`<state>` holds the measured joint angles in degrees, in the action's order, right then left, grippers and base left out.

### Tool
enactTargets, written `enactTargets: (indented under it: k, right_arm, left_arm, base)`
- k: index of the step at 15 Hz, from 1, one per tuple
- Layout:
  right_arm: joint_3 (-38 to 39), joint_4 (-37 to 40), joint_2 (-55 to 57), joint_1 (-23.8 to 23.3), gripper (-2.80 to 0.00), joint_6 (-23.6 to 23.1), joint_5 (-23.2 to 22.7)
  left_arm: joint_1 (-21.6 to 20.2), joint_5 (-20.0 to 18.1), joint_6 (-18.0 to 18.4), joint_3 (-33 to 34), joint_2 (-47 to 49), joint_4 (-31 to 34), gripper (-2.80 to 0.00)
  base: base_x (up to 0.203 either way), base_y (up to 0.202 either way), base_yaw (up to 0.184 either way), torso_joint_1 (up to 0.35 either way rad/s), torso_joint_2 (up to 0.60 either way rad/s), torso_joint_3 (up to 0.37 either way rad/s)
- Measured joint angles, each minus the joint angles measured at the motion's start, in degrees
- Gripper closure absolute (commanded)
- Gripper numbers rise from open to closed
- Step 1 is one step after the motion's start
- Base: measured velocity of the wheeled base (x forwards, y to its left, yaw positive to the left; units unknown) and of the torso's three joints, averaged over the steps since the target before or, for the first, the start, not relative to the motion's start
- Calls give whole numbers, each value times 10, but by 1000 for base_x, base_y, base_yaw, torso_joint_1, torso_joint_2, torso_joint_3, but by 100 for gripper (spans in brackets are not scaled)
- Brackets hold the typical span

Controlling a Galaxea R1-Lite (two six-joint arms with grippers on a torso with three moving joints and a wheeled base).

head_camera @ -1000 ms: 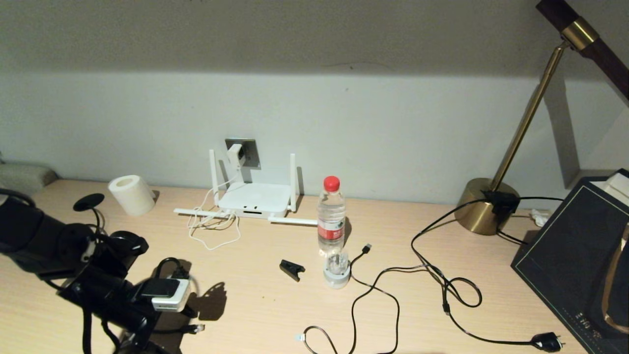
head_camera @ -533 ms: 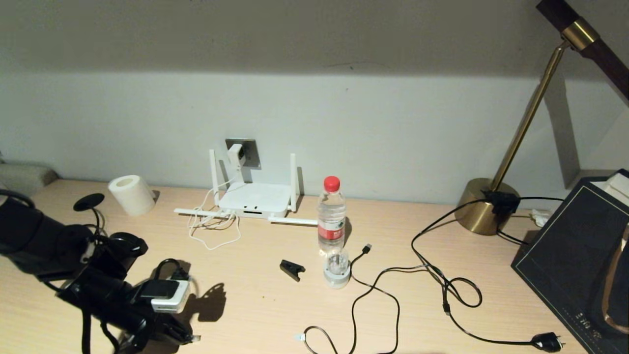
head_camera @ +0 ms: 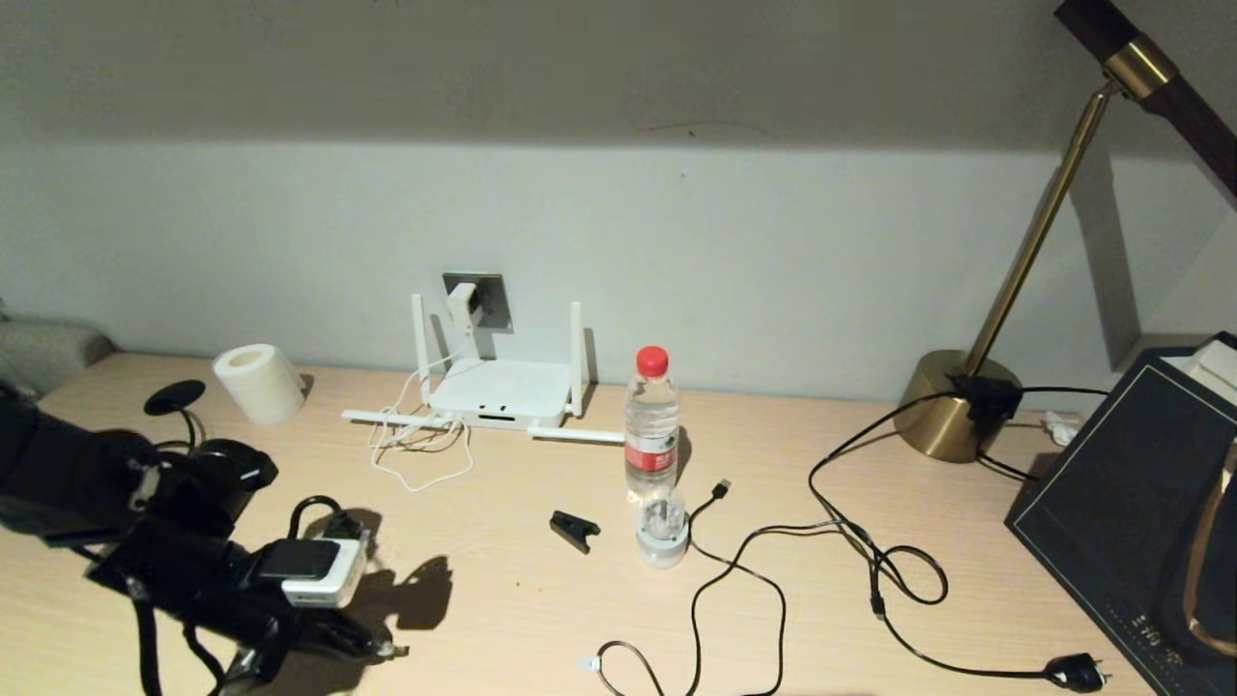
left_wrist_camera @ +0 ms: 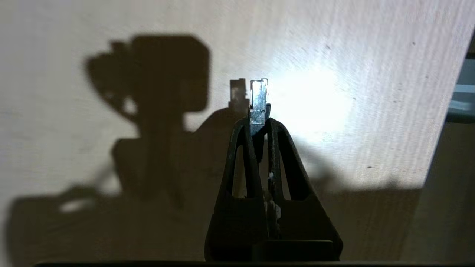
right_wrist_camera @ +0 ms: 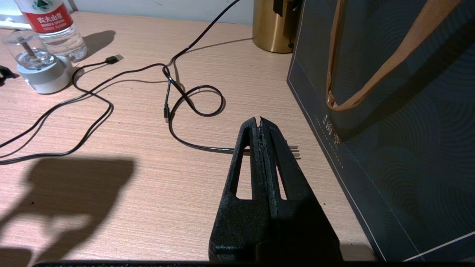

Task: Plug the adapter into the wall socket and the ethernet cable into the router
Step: Hand it to the other hand

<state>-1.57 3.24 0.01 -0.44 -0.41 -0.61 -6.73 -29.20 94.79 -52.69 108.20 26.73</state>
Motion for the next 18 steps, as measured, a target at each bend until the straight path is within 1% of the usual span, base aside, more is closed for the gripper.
enactTargets:
  k: [2, 4, 5, 7, 9, 10, 11, 12, 13, 15, 17, 18]
  right_arm:
    - [0, 0, 0, 0, 0, 0, 0]
    - [0, 0, 0, 0, 0, 0, 0]
    - [0, 0, 0, 0, 0, 0, 0]
    - [0, 0, 0, 0, 0, 0, 0]
    - [0, 0, 0, 0, 0, 0, 0]
    - [0, 0, 0, 0, 0, 0, 0]
    - [0, 0, 0, 0, 0, 2, 2]
    - [-4, -1, 0, 0, 0, 6, 5]
    - [-22, -6, 2, 0, 0, 14, 4]
    - [-106, -6, 27, 0, 0, 54, -15]
    - [-201, 0, 105, 0, 0, 115, -69]
    - [-238, 2, 162, 0, 0, 142, -108]
  left_arm:
    - [28, -3, -5, -34, -37, 0, 0]
    - [76, -3, -27, -88, -64, -10, 0]
    - [104, 2, -47, -113, -72, -25, 0]
    - [161, 26, -104, -161, -86, -73, 0]
    - [216, 63, -176, -204, -101, -95, 0]
    - [239, 80, -204, -228, -108, -98, 0]
    - [256, 88, -217, -247, -112, -102, 0]
    - [270, 92, -219, -258, -114, -104, 0]
    - [285, 94, -220, -263, -117, -109, 0]
    - [314, 96, -231, -258, -124, -140, 0]
    - [332, 96, -264, -239, -134, -175, 0]
    - [340, 96, -269, -234, -138, -195, 0]
  base:
    - [0, 0, 0, 0, 0, 0]
    - [0, 0, 0, 0, 0, 0]
    - [0, 0, 0, 0, 0, 0]
    - [0, 0, 0, 0, 0, 0]
    - [0, 0, 0, 0, 0, 0]
    - [0, 0, 0, 0, 0, 0]
    - [0, 0, 0, 0, 0, 0]
    - [0, 0, 0, 0, 0, 0]
    - [0, 0, 0, 0, 0, 0]
    - [0, 0, 0, 0, 0, 0]
    - [0, 0, 0, 0, 0, 0]
    - [0, 0, 0, 0, 0, 0]
